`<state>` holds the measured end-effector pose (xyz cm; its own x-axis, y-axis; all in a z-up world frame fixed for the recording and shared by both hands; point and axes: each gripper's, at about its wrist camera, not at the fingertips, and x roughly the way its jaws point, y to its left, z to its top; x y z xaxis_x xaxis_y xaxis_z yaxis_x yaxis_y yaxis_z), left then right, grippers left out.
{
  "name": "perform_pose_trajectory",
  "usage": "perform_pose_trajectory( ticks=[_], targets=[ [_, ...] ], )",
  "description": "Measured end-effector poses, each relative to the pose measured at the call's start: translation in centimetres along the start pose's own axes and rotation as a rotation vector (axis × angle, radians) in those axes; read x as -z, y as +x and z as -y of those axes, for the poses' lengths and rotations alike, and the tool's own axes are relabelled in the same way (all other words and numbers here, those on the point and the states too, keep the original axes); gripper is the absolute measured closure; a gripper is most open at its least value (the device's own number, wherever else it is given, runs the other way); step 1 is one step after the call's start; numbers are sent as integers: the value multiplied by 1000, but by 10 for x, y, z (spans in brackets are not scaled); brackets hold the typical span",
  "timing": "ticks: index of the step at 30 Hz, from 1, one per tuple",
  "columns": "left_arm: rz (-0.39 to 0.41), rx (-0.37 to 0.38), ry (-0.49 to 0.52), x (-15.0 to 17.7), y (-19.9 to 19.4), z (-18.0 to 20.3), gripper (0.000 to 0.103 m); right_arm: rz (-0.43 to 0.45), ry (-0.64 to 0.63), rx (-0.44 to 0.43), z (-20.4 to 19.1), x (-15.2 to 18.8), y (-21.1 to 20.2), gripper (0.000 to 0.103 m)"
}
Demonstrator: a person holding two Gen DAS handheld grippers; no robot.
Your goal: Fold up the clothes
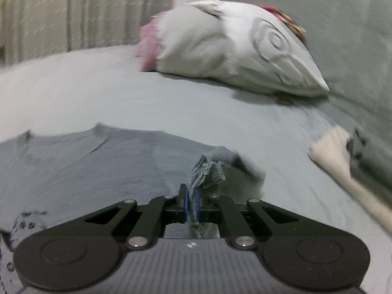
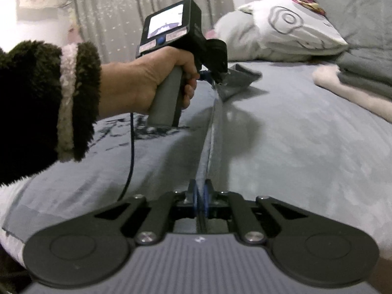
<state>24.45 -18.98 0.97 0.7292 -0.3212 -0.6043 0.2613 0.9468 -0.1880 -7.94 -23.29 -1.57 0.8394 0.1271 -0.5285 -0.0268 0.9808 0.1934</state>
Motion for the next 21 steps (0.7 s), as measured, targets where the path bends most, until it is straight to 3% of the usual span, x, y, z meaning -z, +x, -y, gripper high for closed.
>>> perform_pose_trajectory(
  ticks=[8, 17, 18, 21],
  targets=[
    [6, -28, -296, 7, -16, -90, 99, -30, -131, -68, -39, -10, 15, 98],
    [-13, -92, -339, 20, -28, -149, 93, -97, -232, -96, -65, 4, 35, 98],
    [-12, -90, -336, 20, -28, -151, 87, -103, -239, -94, -65, 4, 38, 98],
    [23, -96, -271, 18, -29, -150, 54, -110, -243, -98, -58, 0, 46, 96]
  ],
)
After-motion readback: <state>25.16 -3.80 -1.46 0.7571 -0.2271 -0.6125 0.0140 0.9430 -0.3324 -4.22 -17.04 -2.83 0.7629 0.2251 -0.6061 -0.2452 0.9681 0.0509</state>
